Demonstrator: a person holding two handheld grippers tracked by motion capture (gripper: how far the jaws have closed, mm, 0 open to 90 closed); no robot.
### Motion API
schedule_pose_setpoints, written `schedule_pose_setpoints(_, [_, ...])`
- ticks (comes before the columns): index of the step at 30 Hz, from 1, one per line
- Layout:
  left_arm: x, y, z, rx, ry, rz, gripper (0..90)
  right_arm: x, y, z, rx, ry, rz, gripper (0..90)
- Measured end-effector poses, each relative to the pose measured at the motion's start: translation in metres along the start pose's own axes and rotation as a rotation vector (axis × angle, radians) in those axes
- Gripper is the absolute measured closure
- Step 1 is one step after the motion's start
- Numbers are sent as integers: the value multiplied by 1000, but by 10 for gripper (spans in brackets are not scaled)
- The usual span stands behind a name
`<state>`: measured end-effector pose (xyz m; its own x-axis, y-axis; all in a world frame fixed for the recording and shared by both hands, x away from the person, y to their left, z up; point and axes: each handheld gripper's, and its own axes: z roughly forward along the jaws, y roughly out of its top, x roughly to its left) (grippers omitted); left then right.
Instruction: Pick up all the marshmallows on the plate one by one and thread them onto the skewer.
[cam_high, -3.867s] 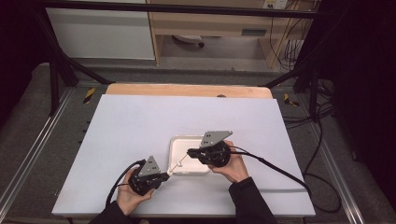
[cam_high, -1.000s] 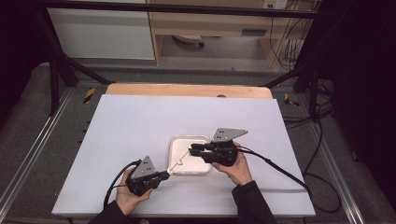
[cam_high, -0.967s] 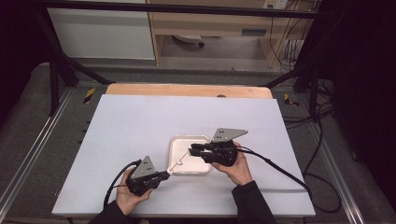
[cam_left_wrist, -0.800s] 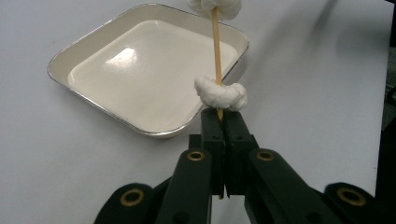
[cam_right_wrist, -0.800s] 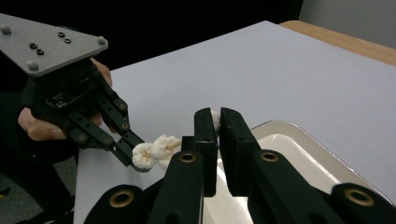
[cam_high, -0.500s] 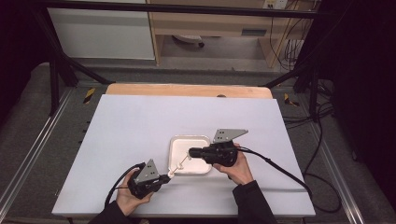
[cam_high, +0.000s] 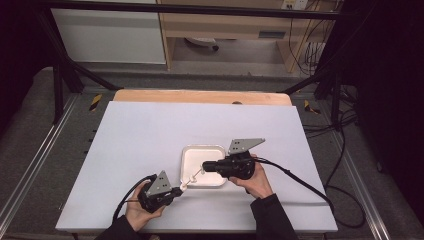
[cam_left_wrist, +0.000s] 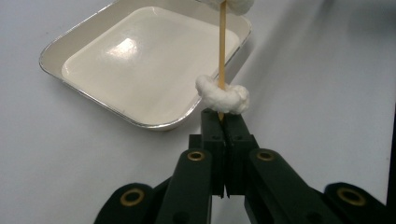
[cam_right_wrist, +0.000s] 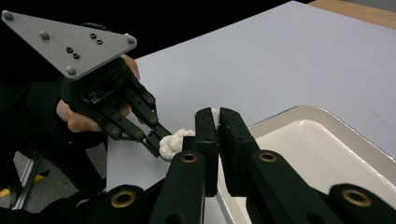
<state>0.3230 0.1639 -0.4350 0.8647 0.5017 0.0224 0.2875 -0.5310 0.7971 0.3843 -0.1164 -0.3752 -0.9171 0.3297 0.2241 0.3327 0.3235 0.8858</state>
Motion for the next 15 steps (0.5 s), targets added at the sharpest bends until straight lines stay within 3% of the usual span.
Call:
schedule_pose_setpoints(2, [1, 1, 0, -11, -6, -11, 891, 0, 0, -1, -4, -16, 2, 850])
schedule_pose_setpoints(4, [2, 1, 0, -13, 3, -27, 891, -1, 1, -2, -16, -58, 13, 701])
schedule_pose_setpoints(7, [5, -1, 0, -9, 13, -54, 890, -1, 1, -4, -25, -90, 18, 647])
schedule_pose_setpoints(8, [7, -1, -1, -11, 19, -74, 890, -3, -1, -7, -46, -132, 29, 552])
schedule_pose_setpoints(9, [7, -1, -1, -11, 19, -74, 890, -3, -1, -7, -46, -132, 29, 552])
schedule_pose_setpoints(10, [8, -1, -2, -14, 20, -85, 890, -7, -5, -12, -62, -185, 39, 418])
schedule_pose_setpoints(13, [12, 1, -2, -30, 26, -103, 889, -13, -13, -18, -41, -265, 41, 263])
schedule_pose_setpoints(15, [13, 2, -4, -15, 36, -139, 889, -18, -19, -21, -19, -304, 46, 189])
